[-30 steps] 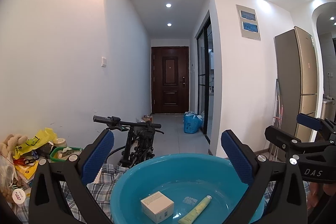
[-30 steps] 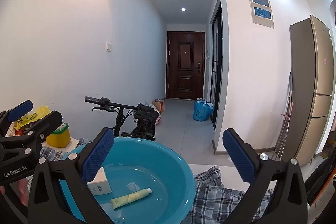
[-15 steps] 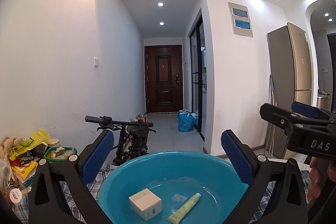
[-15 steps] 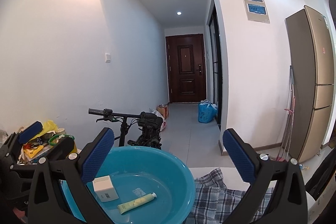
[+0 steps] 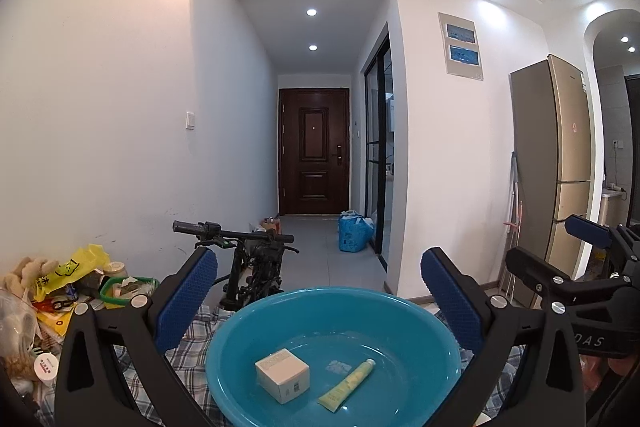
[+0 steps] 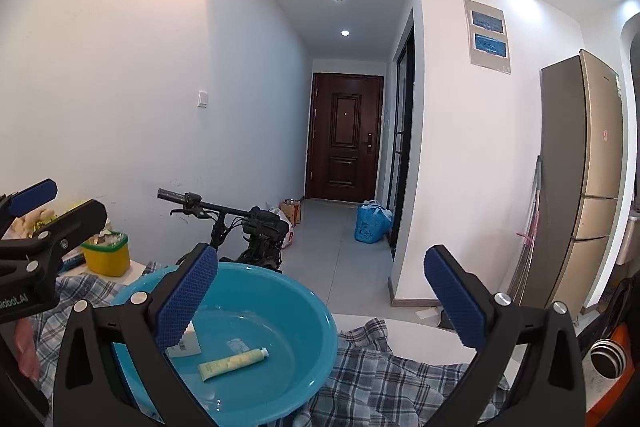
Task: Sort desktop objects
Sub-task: 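Move both open tools back toward the pile of boxes beside the basin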
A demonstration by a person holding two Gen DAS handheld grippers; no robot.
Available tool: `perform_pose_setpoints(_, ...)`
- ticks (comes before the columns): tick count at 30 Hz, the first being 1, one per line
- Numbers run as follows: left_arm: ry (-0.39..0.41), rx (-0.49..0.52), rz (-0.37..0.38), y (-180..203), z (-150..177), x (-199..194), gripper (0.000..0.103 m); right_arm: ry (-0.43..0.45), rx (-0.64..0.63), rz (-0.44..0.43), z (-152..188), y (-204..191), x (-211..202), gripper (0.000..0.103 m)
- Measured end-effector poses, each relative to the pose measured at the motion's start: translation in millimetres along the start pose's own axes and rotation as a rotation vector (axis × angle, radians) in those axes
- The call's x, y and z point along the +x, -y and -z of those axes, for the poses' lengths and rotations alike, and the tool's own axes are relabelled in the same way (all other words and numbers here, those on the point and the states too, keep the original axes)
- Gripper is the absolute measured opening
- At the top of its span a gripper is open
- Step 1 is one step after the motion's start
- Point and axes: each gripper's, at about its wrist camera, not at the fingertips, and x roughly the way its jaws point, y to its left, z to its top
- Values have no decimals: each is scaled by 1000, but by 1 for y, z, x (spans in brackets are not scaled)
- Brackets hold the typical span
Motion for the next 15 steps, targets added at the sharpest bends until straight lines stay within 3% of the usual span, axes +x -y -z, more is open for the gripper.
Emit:
perform_pose_setpoints(11,9,-9,-2,-7,-8,-60,103,-23,-30,-4,-5,-10,-55,103)
perform_pose_setpoints(15,31,-43,-2,-13,-16,-85,103,-91,-26,8,-10,-9,-68,103)
